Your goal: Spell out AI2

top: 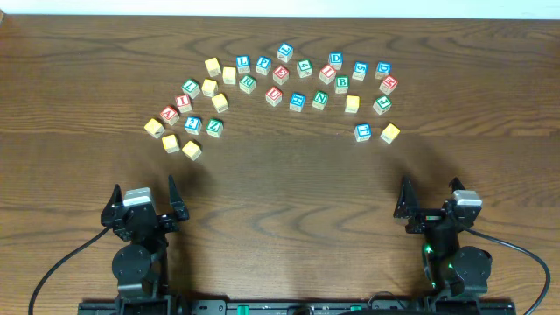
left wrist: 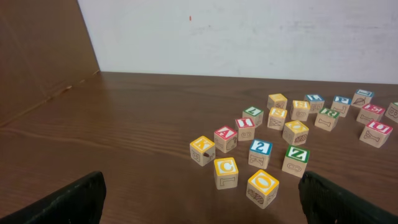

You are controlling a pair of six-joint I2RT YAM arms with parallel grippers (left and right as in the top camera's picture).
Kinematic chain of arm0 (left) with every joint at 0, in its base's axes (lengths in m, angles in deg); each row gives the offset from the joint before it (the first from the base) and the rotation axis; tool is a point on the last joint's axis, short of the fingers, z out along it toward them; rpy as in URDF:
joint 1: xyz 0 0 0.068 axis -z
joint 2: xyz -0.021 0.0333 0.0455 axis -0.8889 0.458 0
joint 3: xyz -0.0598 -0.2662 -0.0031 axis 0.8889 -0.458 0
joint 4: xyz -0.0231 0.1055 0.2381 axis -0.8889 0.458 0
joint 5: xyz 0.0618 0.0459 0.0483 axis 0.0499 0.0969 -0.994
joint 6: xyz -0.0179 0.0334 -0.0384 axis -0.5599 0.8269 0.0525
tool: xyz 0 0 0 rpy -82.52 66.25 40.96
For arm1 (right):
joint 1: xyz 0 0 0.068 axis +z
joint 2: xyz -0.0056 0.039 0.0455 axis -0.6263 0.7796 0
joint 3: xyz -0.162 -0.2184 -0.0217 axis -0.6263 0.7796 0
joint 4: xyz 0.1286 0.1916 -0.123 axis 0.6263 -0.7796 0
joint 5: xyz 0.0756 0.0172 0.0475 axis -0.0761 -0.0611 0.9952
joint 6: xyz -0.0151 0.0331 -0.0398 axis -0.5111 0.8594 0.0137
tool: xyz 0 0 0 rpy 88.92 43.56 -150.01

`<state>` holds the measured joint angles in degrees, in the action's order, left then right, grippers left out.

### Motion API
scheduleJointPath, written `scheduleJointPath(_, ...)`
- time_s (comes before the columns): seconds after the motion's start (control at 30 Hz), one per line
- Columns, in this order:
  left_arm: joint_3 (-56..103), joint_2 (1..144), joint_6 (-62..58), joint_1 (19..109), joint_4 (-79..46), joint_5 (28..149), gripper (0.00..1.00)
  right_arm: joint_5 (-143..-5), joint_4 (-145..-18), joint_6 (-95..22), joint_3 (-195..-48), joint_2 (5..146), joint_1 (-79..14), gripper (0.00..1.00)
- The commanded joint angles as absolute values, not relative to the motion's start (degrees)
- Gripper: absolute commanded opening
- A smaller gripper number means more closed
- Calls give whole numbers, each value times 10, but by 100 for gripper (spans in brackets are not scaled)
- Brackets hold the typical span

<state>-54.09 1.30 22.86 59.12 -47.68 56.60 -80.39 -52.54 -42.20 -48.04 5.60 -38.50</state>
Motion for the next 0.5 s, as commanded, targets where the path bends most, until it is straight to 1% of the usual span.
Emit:
scheduleJointPath(0.0, -561, 43, 236, 589, -470, 567, 98, -802, -527, -426, -480, 50, -384, 99)
scheduleJointPath(0.17, -561, 43, 236, 589, -470, 567, 96, -802, -527, -427, -480, 50, -384, 99)
scheduleJointPath(0.47, -561, 43, 236, 589, -470, 567, 97, -802, -527, -427, -480, 50, -384, 99)
